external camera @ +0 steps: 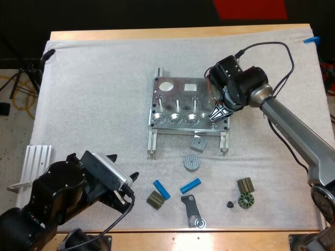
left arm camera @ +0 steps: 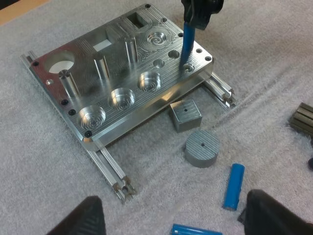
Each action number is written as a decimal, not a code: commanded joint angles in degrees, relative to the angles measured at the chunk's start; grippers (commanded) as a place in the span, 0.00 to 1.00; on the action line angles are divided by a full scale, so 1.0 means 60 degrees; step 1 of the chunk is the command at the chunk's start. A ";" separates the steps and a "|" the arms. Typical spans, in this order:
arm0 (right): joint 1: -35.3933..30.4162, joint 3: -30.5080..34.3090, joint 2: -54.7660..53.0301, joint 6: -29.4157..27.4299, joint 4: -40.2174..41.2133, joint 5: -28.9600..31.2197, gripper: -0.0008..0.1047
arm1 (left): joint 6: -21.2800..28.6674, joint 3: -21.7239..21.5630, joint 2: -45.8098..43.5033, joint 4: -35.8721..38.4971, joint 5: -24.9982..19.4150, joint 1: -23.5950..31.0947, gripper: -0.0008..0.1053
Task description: Load cells from right to left
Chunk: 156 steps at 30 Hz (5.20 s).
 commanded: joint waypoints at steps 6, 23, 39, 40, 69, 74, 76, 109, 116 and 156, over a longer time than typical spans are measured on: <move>-0.0024 -0.0033 -0.0659 0.0474 0.0500 -0.0560 0.48 | -0.0010 -0.0059 -0.0059 -0.0097 -0.0163 -0.0046 0.58; -0.0024 -0.0033 -0.3580 0.1548 0.1816 -0.3191 0.48 | 0.1962 -0.0059 -0.0059 -0.0097 -0.0163 -0.0046 0.58; -0.0024 -0.0033 -0.5132 0.2082 0.3634 -0.6595 0.48 | 0.4640 -0.0059 -0.0059 -0.0097 0.0617 -0.0046 0.58; -0.0024 -0.0033 -0.5220 0.2162 0.3656 -0.6914 0.48 | 0.4892 -0.0059 -0.0059 -0.0097 0.0879 -0.0046 0.58; -0.0024 0.1674 -0.7128 0.2476 0.3910 -0.9176 0.48 | 1.2316 0.2798 0.0294 -0.0118 0.1488 -0.0046 0.58; -0.0024 0.1674 -0.7128 0.2475 0.3910 -0.9177 0.48 | 1.3819 0.3038 0.1217 -0.0302 0.1339 -0.0046 0.58; -0.0024 0.1674 -0.7128 0.2475 0.3910 -0.9177 0.48 | 1.4221 0.3038 0.1617 -0.0956 0.1338 -0.0046 0.58; -0.0024 0.1674 -0.7128 0.2475 0.3615 -0.9159 0.48 | 1.5422 0.3038 0.6564 -0.3356 0.0780 -0.0046 0.58; -0.0024 0.1674 -0.7128 0.2475 0.3615 -0.9159 0.48 | 1.5422 0.3038 0.7256 -0.3590 0.0780 -0.0046 0.58; -0.0024 0.1674 -0.7128 0.2475 0.3615 -0.9122 0.48 | 1.5422 0.3038 0.8321 -0.3636 0.0831 -0.0046 0.10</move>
